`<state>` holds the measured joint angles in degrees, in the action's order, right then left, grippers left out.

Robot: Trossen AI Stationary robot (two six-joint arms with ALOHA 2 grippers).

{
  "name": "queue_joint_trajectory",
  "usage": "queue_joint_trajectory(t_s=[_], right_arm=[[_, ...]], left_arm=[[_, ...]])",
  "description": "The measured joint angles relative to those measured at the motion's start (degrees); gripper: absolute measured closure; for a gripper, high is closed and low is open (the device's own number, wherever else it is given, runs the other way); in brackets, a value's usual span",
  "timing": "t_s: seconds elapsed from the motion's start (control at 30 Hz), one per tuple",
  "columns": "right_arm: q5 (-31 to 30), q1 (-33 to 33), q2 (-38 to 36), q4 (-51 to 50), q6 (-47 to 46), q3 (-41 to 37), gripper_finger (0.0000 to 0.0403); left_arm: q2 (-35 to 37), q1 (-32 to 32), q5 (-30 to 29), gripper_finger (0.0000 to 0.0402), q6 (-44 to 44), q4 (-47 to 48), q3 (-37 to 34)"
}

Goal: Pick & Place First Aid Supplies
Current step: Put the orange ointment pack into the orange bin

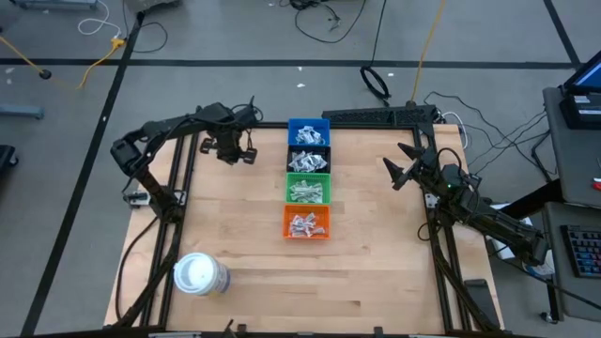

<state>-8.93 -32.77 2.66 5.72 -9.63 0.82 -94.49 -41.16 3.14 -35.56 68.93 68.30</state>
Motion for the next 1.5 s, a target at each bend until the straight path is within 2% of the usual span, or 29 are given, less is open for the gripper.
queue_joint_trajectory(t_s=[0.2,0.7,0.87,1.1,1.3,1.5], right_arm=[[0.0,0.0,0.0,0.0,0.02,0.02,0.0009],[0.0,0.0,0.0,0.0,0.0,0.0,0.0009],[0.0,-0.01,0.0,0.0,0.0,0.01,0.0009],[0.0,-0.01,0.0,0.0,0.01,0.01,0.0009],[0.0,-0.02,0.0,0.0,0.0,0.0,0.0009],[0.0,-0.02,0.0,-0.1,0.0,0.0,0.0009]], left_arm=[[-3.63,5.03,-0.25,0.04,8.62,0.15,6.7],[-17.24,25.63,-0.13,0.0401,32.21,2.08,28.95],[-21.02,31.71,1.97,0.0401,38.89,2.12,34.34],[-22.56,35.94,4.65,0.0401,39.95,2.51,36.29],[-23.83,38.8,4.18,0.0401,39.02,1.22,36.43],[-28.35,41.84,3.59,0.0401,37.81,-0.09,36.39]])
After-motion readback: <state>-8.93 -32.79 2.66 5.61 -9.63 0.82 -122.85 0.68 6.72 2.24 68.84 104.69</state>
